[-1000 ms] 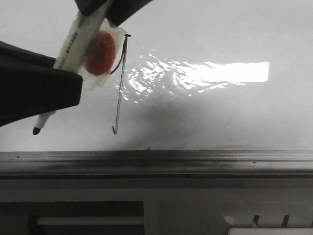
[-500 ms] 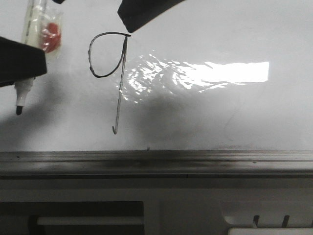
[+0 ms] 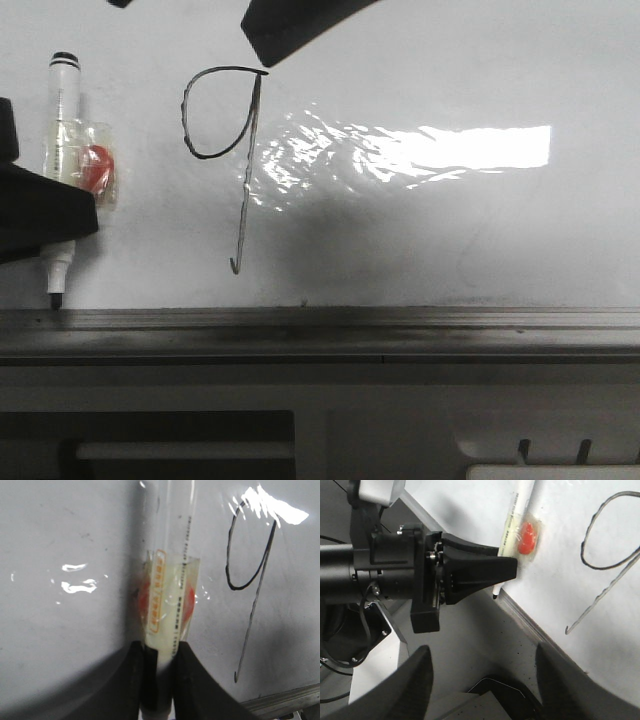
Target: Write number 9 on whiteboard
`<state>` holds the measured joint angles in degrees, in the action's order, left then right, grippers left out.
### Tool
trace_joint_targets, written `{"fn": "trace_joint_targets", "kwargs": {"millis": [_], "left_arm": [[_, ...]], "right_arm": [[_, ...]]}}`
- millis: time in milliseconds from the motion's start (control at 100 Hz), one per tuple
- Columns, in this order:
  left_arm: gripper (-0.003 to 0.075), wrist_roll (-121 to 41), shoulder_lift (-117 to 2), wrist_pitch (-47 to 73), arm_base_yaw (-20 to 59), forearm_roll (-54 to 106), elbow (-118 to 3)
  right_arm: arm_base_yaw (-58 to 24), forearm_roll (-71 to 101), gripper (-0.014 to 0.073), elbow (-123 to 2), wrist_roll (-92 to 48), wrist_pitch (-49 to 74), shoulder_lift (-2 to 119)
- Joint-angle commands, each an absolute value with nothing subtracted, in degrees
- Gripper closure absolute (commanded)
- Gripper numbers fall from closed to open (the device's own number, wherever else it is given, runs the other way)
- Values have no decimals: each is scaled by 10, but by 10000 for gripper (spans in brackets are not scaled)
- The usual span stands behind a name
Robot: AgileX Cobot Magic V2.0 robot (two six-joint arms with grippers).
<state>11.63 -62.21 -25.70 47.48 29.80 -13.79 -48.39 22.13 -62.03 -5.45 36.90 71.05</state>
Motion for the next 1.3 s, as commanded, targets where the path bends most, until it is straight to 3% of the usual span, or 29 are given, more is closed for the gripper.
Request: {"fn": "trace_joint_targets", "kwargs": {"millis": [0, 190, 390, 460, 800, 890, 1080, 1220, 1290], "left_arm": [[740, 120, -624, -282, 476, 305, -152], [705, 116, -624, -283, 476, 302, -152], [444, 116, -624, -288, 476, 302, -152], [391, 116, -624, -297, 476, 302, -152], [383, 116, -614, -325, 476, 302, -152], [383, 116, -596, -325, 476, 299, -152], [384, 113, -535, -308, 476, 267, -152], [391, 85, -473, -306, 476, 236, -146], [442, 71, -438, -303, 476, 229, -140]], "right_arm": [[-485, 223, 204, -639, -60, 341, 699], [-485, 223, 204, -639, -60, 343, 699], [-485, 223, 204, -639, -60, 353, 699], [-485, 223, 204, -639, -60, 355, 699], [-485, 223, 208, -639, -60, 355, 697], [-485, 217, 301, -639, -60, 353, 690], [-485, 170, 664, -638, -60, 350, 651], [-485, 137, 661, -601, -60, 313, 600], [-485, 121, 661, -562, -60, 275, 565]]}}
